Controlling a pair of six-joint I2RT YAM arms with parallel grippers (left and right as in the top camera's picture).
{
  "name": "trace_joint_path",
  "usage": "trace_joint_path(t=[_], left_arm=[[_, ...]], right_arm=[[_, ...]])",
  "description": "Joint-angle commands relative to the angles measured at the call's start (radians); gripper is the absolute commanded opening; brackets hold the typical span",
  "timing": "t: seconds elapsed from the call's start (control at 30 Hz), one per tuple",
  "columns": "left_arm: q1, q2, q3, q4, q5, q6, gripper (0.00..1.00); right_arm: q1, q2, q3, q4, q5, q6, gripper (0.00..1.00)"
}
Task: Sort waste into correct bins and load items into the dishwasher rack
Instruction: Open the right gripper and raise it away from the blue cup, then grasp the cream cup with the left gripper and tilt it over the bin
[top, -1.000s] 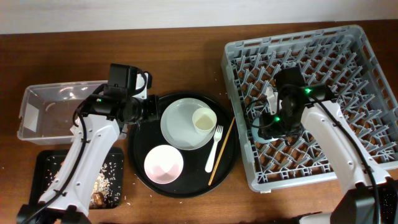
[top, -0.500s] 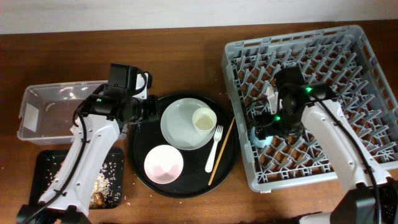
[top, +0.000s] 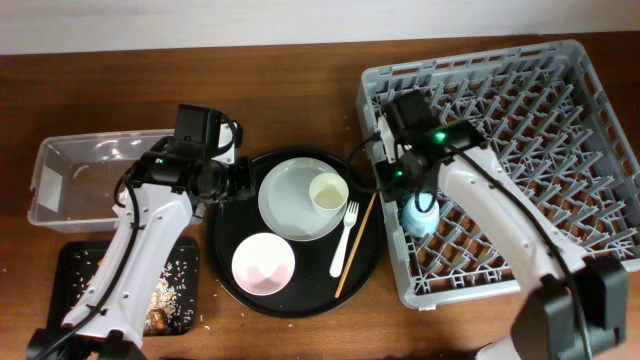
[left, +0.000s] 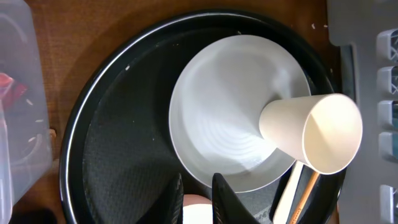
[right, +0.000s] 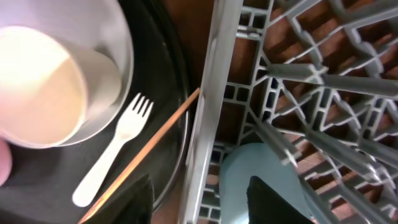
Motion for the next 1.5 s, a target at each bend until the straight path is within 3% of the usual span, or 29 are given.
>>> trace_joint_path(t=[0.0,0.03,0.13,0.2,0.33,0.53,0.67,0.8,0.9,1.0,1.07,1.17,1.27,1.47], left_arm=[[0.002,0.0,-0.006,-0.002,-0.018,0.006,0.16],[0.002,0.0,-0.006,-0.002,-0.018,0.005,0.16],[0.002,0.0,-0.006,-0.002,-0.018,0.006,0.16],[0.002,0.0,-0.006,-0.002,-0.018,0.006,0.16],[0.002,0.0,-0.006,-0.002,-0.018,0.005,0.16],[0.002,0.0,-0.006,-0.002,-0.018,0.006,0.16],[0.002,0.0,-0.006,-0.003,-0.018,0.006,0.16],[0.002,-0.001,-0.006,-0.004,-0.014,0.006,0.16],[0.002,-0.001,-0.006,0.008,0.005,0.006,0.16],[0.0,0.0,-0.006,0.048,0.123,0.005,0.17],[-0.021,0.0,-0.006,0.093,0.206,0.005,0.36],[-0.088,0.003,-0.006,0.178,0.196,-0.016,0.44],[-0.137,0.003,-0.006,0.188,0.036,-0.113,0.45],[-0.265,0.073,-0.008,0.2,-0.045,-0.206,0.45]], right_arm=[[0.006,0.069,-0.011,0.013,0.017,0.012,0.46],[0.006,0.092,-0.011,0.018,0.017,0.012,0.45],[0.01,0.128,-0.011,0.03,-0.002,0.011,0.24],[0.011,0.128,-0.011,0.044,-0.034,0.012,0.17],[0.011,0.128,-0.011,0.077,-0.069,0.095,0.12],[0.011,0.128,-0.011,0.1,-0.069,0.137,0.13],[0.011,0.125,-0.01,0.094,-0.069,0.135,0.56],[0.007,0.091,0.066,0.061,-0.034,0.112,0.69],[0.007,0.055,0.244,-0.096,0.039,0.084,0.73],[0.007,0.018,0.468,-0.305,0.03,0.084,1.0],[0.003,-0.01,0.576,-0.402,0.029,0.083,0.99],[-0.022,-0.06,0.62,-0.436,0.039,0.083,0.99],[-0.031,-0.064,0.62,-0.439,0.042,0.083,0.99],[-0.031,-0.059,0.619,-0.439,0.041,0.083,0.99]])
